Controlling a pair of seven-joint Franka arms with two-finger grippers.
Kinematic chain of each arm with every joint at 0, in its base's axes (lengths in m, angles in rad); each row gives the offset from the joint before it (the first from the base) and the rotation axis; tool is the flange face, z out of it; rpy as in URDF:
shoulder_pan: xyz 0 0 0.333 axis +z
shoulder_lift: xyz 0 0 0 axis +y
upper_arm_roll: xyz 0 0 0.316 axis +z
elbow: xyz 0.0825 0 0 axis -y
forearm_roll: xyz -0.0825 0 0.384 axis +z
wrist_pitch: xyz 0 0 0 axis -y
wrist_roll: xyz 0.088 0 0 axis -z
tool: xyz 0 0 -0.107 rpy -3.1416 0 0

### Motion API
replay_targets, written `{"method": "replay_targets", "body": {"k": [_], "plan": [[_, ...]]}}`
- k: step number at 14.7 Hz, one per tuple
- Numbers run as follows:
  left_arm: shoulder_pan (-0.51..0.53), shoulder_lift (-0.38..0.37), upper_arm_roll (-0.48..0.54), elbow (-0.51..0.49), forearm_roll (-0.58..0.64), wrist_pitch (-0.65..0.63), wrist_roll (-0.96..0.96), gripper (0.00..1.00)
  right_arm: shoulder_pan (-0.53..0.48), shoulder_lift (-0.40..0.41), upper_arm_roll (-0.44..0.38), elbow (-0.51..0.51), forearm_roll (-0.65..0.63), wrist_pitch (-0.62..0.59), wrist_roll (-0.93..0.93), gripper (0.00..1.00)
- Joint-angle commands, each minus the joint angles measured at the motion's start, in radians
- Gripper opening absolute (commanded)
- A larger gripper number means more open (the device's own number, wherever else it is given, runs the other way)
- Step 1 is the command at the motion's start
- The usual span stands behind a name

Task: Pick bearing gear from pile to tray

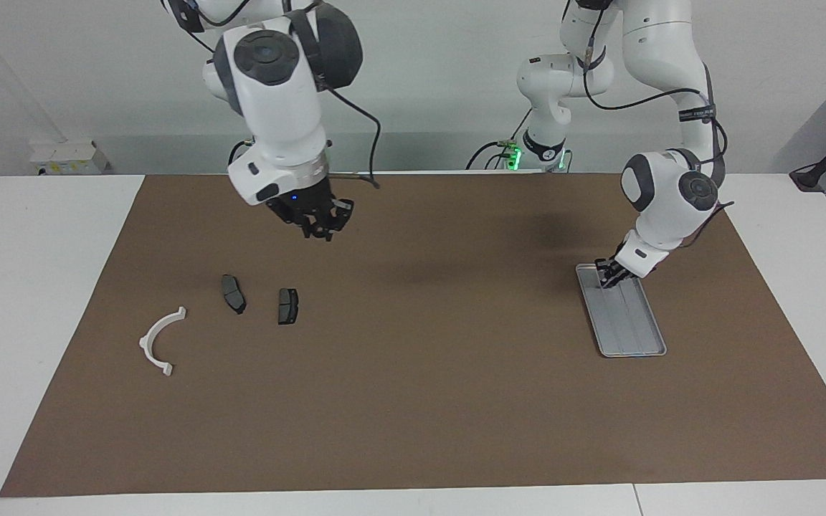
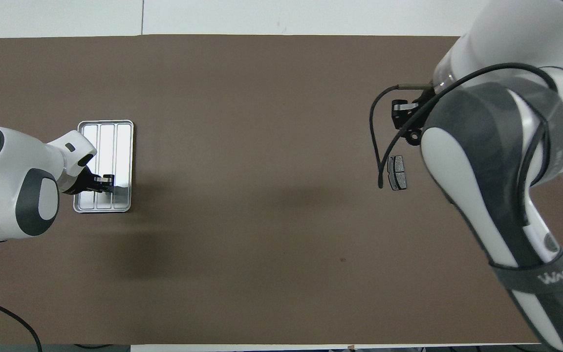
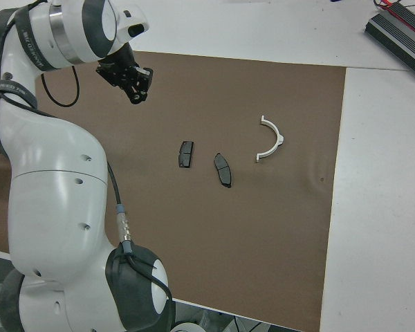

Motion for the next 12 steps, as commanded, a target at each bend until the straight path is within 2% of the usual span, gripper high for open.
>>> {"method": "replay_targets", "body": {"k": [1, 3, 6, 7, 8, 9, 11, 12], "plan": [[0.018, -0.036, -0.008, -0.043, 0.008, 0.028, 0.025, 0.00, 0.082, 0.005, 0.006, 0.005, 0.019, 0.041, 0.229, 0.00], [0.018, -0.036, -0.008, -0.044, 0.008, 0.028, 0.024, 0.00, 0.150, 0.032, 0.006, -0.024, 0.016, 0.116, 0.377, 0.00], [0.016, -0.038, -0.008, -0.054, 0.008, 0.034, 0.018, 0.00, 0.216, 0.118, 0.004, -0.056, -0.004, 0.254, 0.515, 0.00], [0.016, -0.038, -0.008, -0.060, 0.008, 0.044, 0.019, 0.06, 0.227, 0.138, 0.004, -0.079, -0.015, 0.324, 0.547, 0.00], [0.016, -0.038, -0.008, -0.066, 0.008, 0.054, 0.018, 0.37, 0.231, 0.149, 0.004, -0.099, -0.018, 0.369, 0.572, 0.00], [0.016, -0.039, -0.008, -0.066, 0.008, 0.052, 0.016, 0.57, 0.234, 0.172, 0.003, -0.101, -0.021, 0.384, 0.587, 0.00], [0.018, -0.038, -0.008, -0.045, 0.006, 0.037, 0.012, 0.76, 0.276, 0.250, 0.004, -0.090, -0.096, 0.418, 0.649, 0.00], [0.018, -0.036, -0.006, -0.029, 0.006, 0.032, 0.009, 0.89, 0.291, 0.295, 0.004, -0.090, -0.134, 0.446, 0.688, 0.00]]}}
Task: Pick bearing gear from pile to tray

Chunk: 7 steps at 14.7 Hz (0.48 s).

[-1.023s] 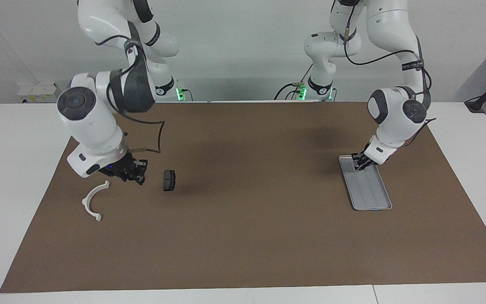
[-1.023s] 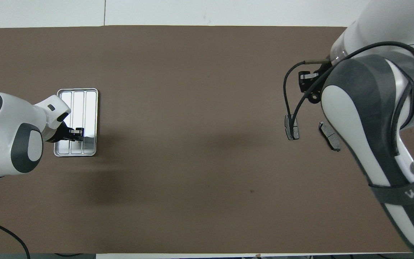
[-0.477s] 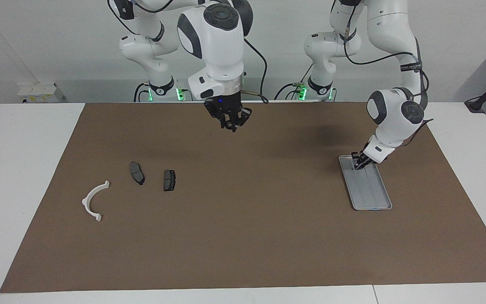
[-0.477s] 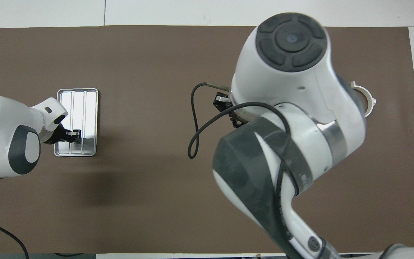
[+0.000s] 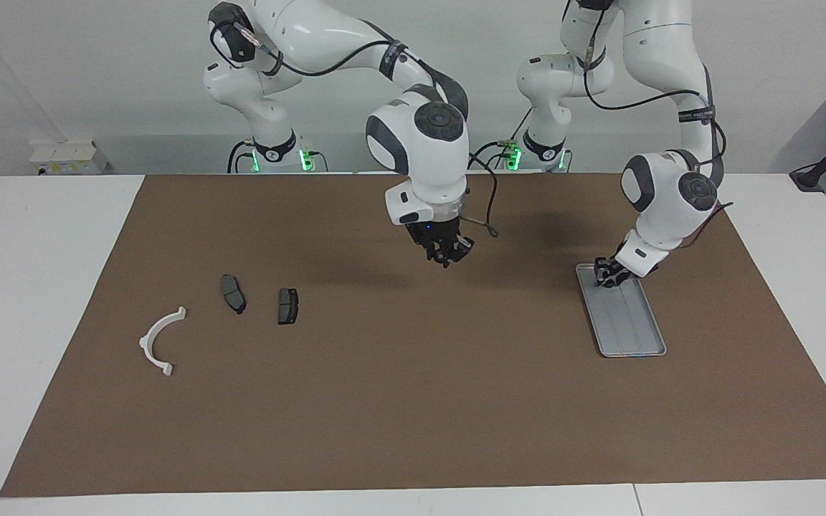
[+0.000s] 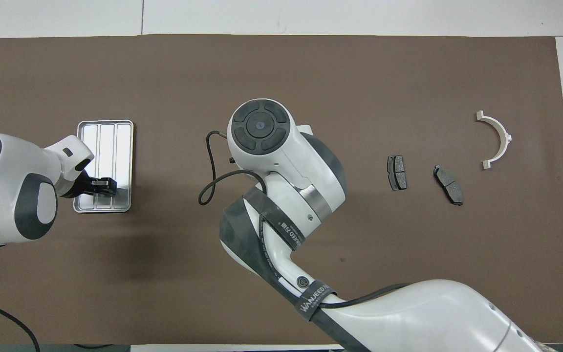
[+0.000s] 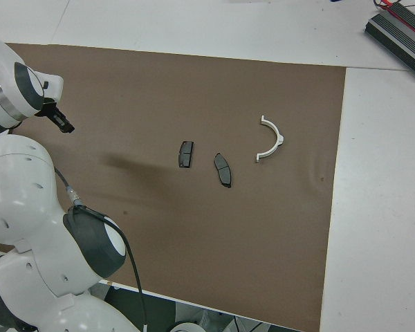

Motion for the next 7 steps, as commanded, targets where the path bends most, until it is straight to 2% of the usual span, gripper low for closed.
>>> {"method": "replay_targets", "body": {"k": [1, 2, 4, 7], "plan": [[0.013, -0.036, -0.006, 0.019, 0.006, -0.012, -0.002, 0.97, 0.031, 0.095, 0.000, 0.003, -0.077, 0.077, 0.096, 0.00], [0.013, -0.035, -0.006, 0.073, 0.006, -0.068, -0.013, 1.00, 0.032, 0.114, 0.000, 0.003, -0.079, 0.103, 0.097, 0.00], [-0.005, -0.018, -0.007, 0.179, 0.006, -0.159, -0.088, 1.00, 0.029, 0.137, -0.001, 0.000, -0.081, 0.142, 0.097, 0.00], [-0.038, -0.016, -0.012, 0.207, 0.006, -0.161, -0.142, 1.00, 0.018, 0.137, -0.001, -0.017, -0.090, 0.159, 0.097, 0.00]]}}
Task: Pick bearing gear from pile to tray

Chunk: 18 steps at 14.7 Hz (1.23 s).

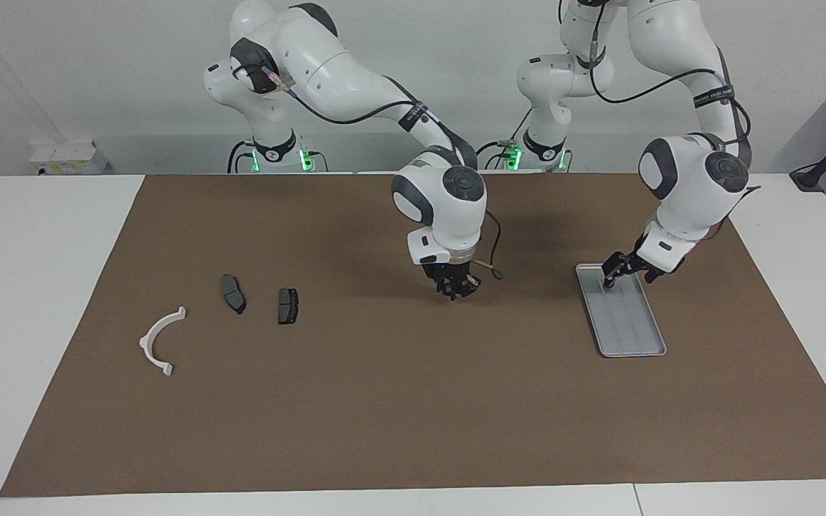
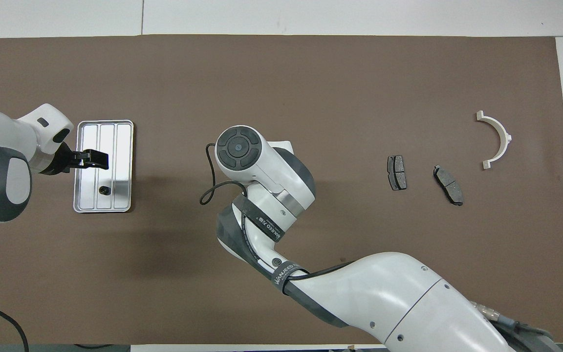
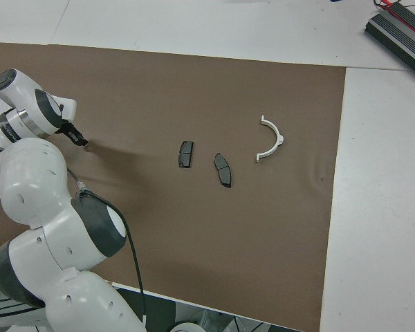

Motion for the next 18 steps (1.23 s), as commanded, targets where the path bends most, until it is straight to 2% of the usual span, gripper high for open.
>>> {"method": "replay_targets", "body": {"k": [1, 3, 7, 8, 9, 10, 14, 18], "plan": [[-0.038, 0.003, 0.003, 0.018, 0.006, -0.027, -0.044, 1.00, -0.017, -0.010, 0.010, -0.021, -0.024, 0.029, 0.018, 0.00], [-0.067, 0.001, 0.001, 0.018, 0.006, -0.024, -0.052, 1.00, -0.015, -0.013, 0.008, -0.056, -0.027, 0.069, 0.020, 0.00], [-0.155, 0.003, 0.003, 0.016, 0.005, -0.013, -0.231, 1.00, -0.020, -0.022, 0.008, -0.105, -0.027, 0.132, 0.018, 0.00], [-0.167, 0.003, 0.001, 0.018, 0.005, -0.013, -0.254, 1.00, -0.020, -0.022, 0.007, -0.104, -0.027, 0.127, 0.018, 0.16], [-0.187, 0.003, 0.001, 0.018, 0.006, -0.006, -0.291, 1.00, -0.020, -0.023, 0.005, -0.102, -0.027, 0.117, 0.018, 0.63], [-0.214, 0.003, 0.003, 0.015, 0.006, 0.008, -0.331, 1.00, -0.020, -0.023, 0.004, -0.095, -0.027, 0.105, 0.017, 1.00], [-0.262, 0.003, 0.003, 0.015, 0.005, 0.014, -0.403, 1.00, -0.025, -0.026, 0.002, -0.012, -0.028, -0.015, 0.008, 1.00], [-0.346, 0.041, 0.004, 0.026, 0.005, 0.067, -0.513, 1.00, -0.127, -0.065, 0.010, 0.023, -0.010, -0.023, -0.099, 1.00]]}}
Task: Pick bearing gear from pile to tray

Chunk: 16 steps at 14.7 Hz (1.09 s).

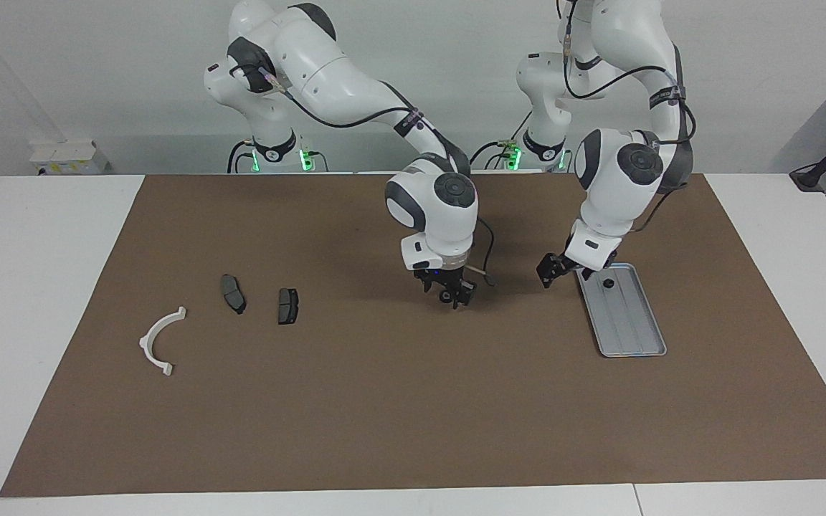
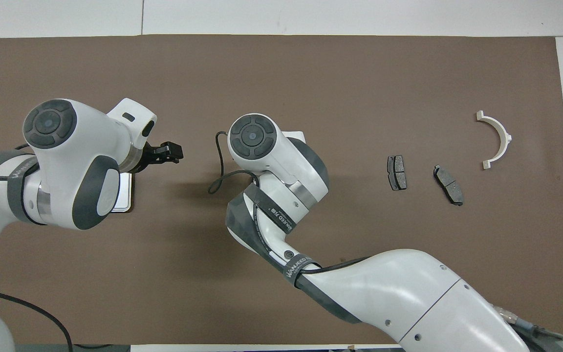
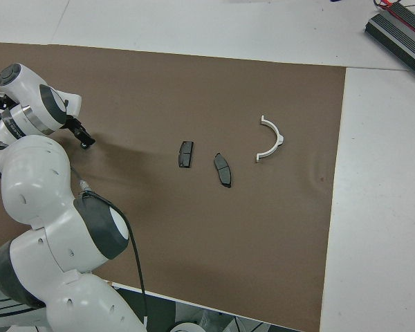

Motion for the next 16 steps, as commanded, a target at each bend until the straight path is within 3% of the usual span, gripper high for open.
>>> {"method": "replay_targets", "body": {"k": [1, 3, 8, 10, 12, 16], "plan": [[-0.067, 0.043, 0.016, 0.026, 0.005, 0.025, -0.074, 1.00, -0.089, -0.040, 0.019, 0.008, -0.006, -0.019, -0.133, 1.00], [-0.105, 0.095, 0.017, 0.068, 0.007, 0.018, -0.152, 1.00, -0.143, -0.061, 0.021, 0.005, 0.023, -0.025, -0.251, 1.00], [-0.243, 0.275, 0.019, 0.301, 0.002, -0.006, -0.459, 1.00, -0.234, -0.095, 0.021, 0.002, 0.073, -0.093, -0.481, 1.00], [-0.280, 0.305, 0.017, 0.314, 0.004, 0.014, -0.499, 1.00, -0.267, -0.107, 0.019, 0.002, 0.074, -0.116, -0.584, 1.00], [-0.303, 0.305, 0.019, 0.302, 0.013, 0.009, -0.524, 0.94, -0.329, -0.112, 0.021, -0.001, 0.074, -0.136, -0.733, 1.00], [-0.323, 0.298, 0.019, 0.248, 0.019, 0.041, -0.525, 0.85, -0.435, -0.216, 0.016, -0.094, 0.089, -0.134, -1.070, 1.00]]}}
